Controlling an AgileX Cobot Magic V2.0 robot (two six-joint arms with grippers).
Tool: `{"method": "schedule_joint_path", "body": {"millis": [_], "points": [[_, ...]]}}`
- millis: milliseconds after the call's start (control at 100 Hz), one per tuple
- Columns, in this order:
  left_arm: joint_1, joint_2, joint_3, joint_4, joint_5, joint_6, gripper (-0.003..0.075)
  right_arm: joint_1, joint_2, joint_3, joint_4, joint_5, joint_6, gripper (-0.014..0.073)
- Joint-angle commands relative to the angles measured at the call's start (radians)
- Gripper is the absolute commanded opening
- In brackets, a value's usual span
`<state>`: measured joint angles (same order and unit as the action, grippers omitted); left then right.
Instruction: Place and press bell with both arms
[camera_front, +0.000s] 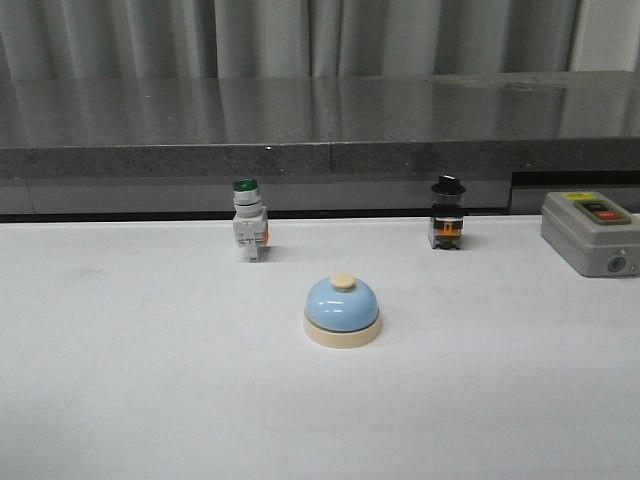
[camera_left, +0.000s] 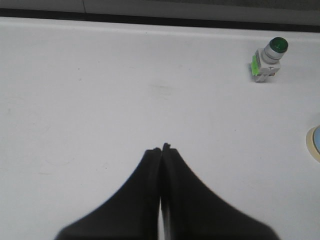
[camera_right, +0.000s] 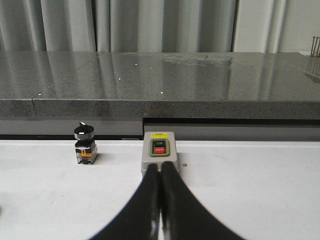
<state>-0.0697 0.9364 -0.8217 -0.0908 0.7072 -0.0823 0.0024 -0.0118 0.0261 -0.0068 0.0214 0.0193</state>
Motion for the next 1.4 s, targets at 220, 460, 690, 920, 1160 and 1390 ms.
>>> {"method": "schedule_joint_path", "body": {"millis": [220, 460, 690, 920, 1160, 1390], "points": [[0.012, -0.344, 0.192, -0.011, -0.122, -0.011, -0.0020, -0.006, -0.012, -0.014, -0.013, -0.086, -0.006, -0.0060], [0.012, -0.587, 0.324, -0.011, -0.166, -0.011, -0.0020, -0.006, -0.012, -0.014, -0.013, -0.086, -0.006, -0.0060], [0.012, -0.751, 0.406, 0.025, -0.170, -0.011, -0.0020, -0.006, -0.012, -0.014, -0.013, -0.086, -0.006, -0.0060], [0.012, -0.881, 0.508, 0.043, -0.210, -0.005, -0.0020, -0.006, -0.012, -0.014, -0.013, -0.086, -0.006, -0.0060], [0.038, -0.964, 0.716, 0.098, -0.578, -0.005, -0.0020, -0.006, -0.012, -0.014, -0.013, -0.086, -0.006, -0.0060], [0.067, -0.973, 0.865, 0.106, -0.784, -0.005, -0.0020, -0.006, -0.012, -0.014, -0.013, -0.086, -0.006, -0.0060]]}}
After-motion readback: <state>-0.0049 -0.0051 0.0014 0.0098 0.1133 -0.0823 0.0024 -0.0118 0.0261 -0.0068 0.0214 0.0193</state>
